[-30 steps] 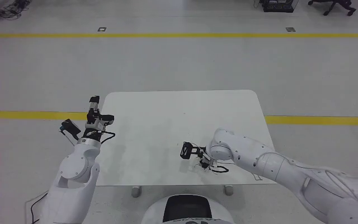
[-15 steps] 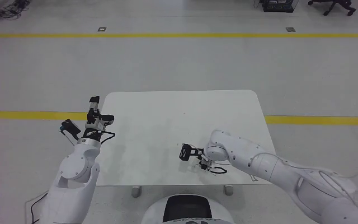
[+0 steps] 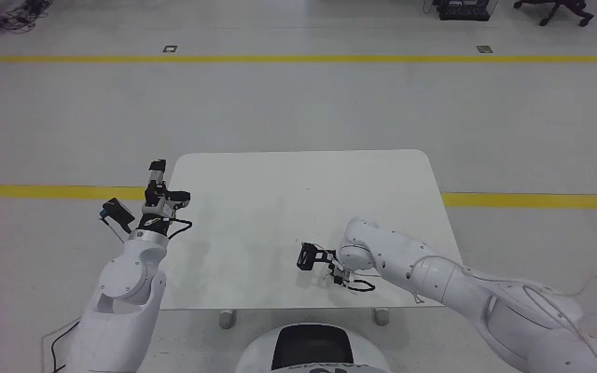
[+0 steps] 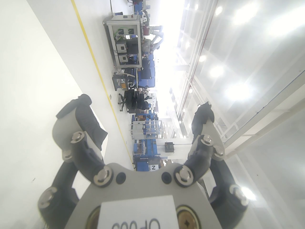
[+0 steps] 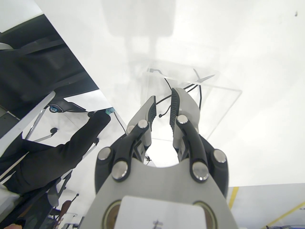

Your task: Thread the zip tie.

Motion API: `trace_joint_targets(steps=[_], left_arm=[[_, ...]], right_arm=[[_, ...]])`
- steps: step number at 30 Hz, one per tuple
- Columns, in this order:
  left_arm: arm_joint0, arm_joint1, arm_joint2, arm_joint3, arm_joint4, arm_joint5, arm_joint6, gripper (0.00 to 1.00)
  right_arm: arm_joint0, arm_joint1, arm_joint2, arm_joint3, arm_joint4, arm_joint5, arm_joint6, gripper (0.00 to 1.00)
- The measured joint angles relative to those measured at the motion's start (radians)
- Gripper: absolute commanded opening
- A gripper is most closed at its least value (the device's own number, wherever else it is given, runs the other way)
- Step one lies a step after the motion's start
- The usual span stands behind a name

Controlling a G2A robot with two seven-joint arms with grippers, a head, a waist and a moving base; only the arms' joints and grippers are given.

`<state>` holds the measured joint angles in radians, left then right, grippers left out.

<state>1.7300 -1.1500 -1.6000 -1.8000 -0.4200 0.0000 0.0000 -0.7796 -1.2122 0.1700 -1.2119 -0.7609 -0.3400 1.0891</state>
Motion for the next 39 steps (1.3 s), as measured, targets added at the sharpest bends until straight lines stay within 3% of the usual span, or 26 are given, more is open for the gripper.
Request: trace_joint_targets(steps=[39], left_arm=[[0.0, 0.0, 0.0, 0.0, 0.0, 0.0, 0.0, 1.0]], right_arm=[[0.003, -0.063, 0.0, 0.116, 0.0, 0.0, -0.004, 0.18]])
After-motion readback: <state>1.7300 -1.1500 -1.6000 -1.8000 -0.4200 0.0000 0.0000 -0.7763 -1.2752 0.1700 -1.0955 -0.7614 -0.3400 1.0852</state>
